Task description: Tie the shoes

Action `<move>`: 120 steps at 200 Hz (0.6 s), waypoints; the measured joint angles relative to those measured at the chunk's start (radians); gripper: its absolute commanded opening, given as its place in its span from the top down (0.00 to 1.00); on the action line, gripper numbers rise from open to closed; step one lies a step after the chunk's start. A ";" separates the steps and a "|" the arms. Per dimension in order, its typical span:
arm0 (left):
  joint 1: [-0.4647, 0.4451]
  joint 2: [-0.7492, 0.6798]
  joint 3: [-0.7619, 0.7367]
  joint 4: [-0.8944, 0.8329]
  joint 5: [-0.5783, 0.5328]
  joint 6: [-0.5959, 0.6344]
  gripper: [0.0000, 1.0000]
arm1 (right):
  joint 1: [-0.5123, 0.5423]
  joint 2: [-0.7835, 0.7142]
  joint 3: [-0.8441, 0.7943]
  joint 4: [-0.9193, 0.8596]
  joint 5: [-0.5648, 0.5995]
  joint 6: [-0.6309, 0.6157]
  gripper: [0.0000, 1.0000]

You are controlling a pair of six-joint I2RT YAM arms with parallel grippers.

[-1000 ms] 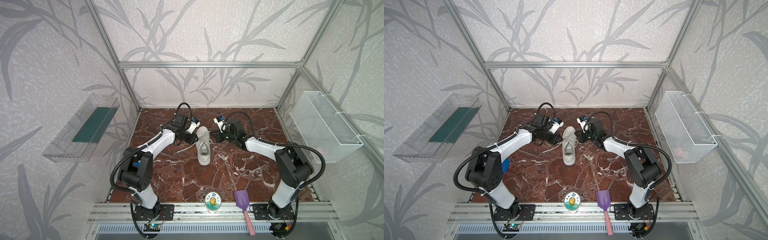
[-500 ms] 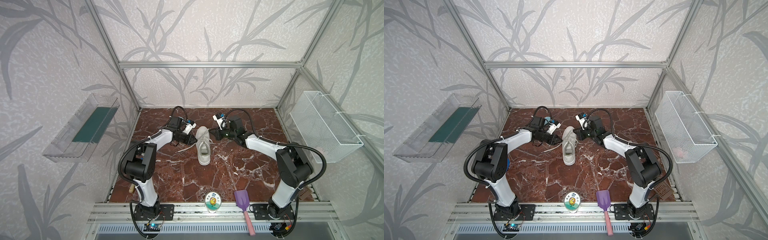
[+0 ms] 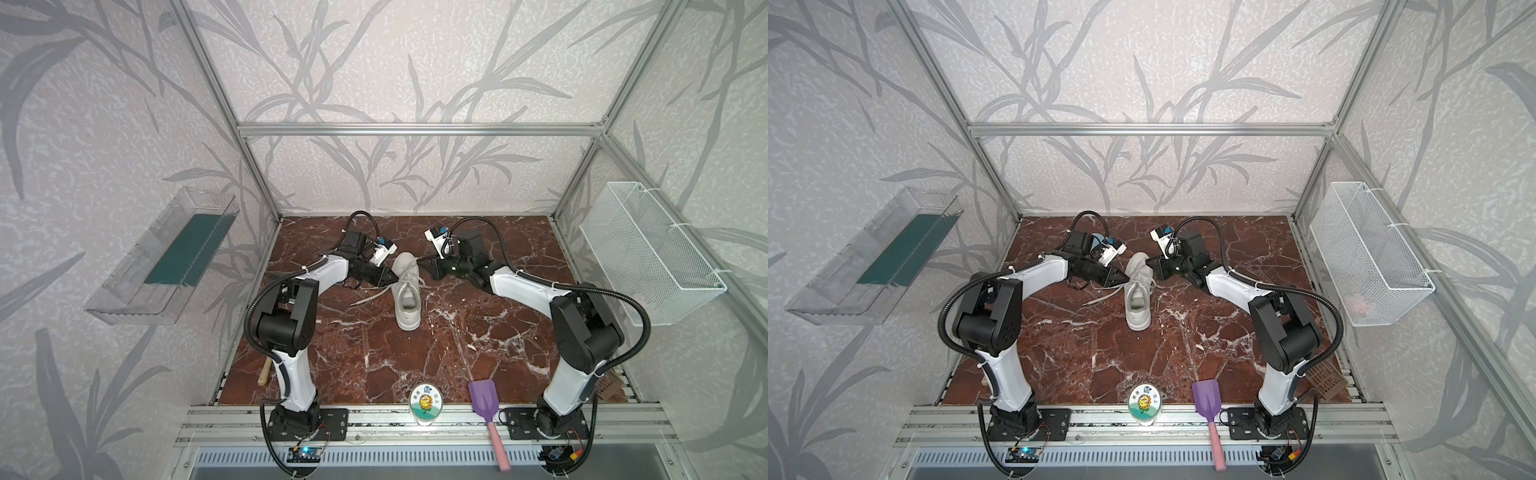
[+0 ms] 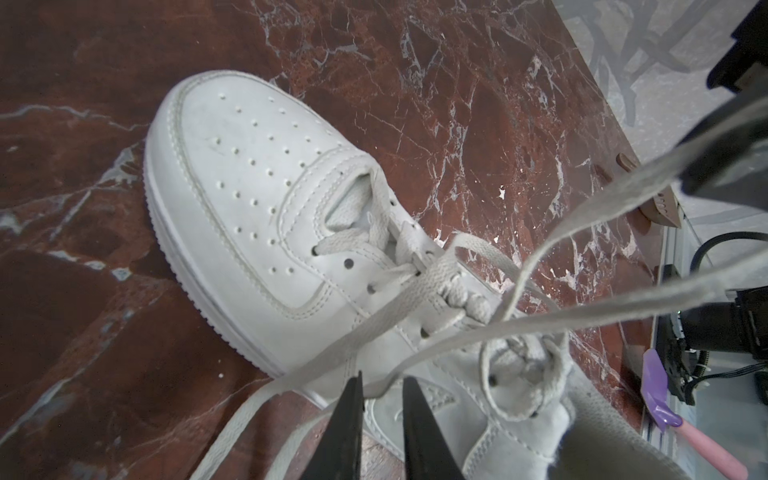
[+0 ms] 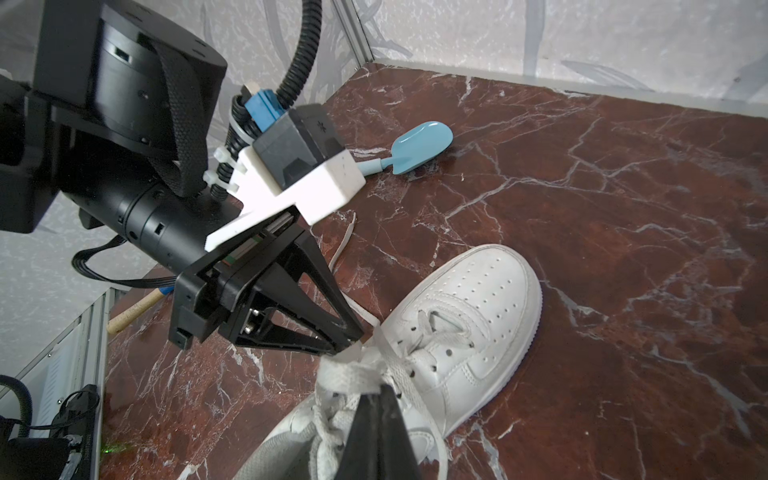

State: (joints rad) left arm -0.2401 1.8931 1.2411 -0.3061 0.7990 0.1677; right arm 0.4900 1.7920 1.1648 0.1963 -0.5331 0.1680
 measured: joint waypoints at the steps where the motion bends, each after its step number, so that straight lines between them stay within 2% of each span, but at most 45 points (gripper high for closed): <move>1: 0.000 0.000 0.000 0.000 0.000 -0.001 0.86 | 0.000 0.000 0.000 0.000 0.000 0.000 1.00; 46: 0.000 -0.002 -0.002 0.023 -0.003 -0.003 1.00 | -0.003 0.000 0.000 0.000 -0.001 0.000 1.00; 94: 0.000 -0.035 -0.024 0.029 -0.036 -0.006 1.00 | -0.007 0.001 0.000 -0.008 0.000 0.000 1.00; 120: 0.000 -0.051 -0.028 0.032 -0.039 -0.005 0.87 | -0.007 0.001 0.002 -0.016 0.000 0.000 1.00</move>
State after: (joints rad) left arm -0.2401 1.8420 1.2129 -0.2737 0.7601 0.1627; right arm 0.4831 1.7927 1.1664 0.1806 -0.5327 0.1680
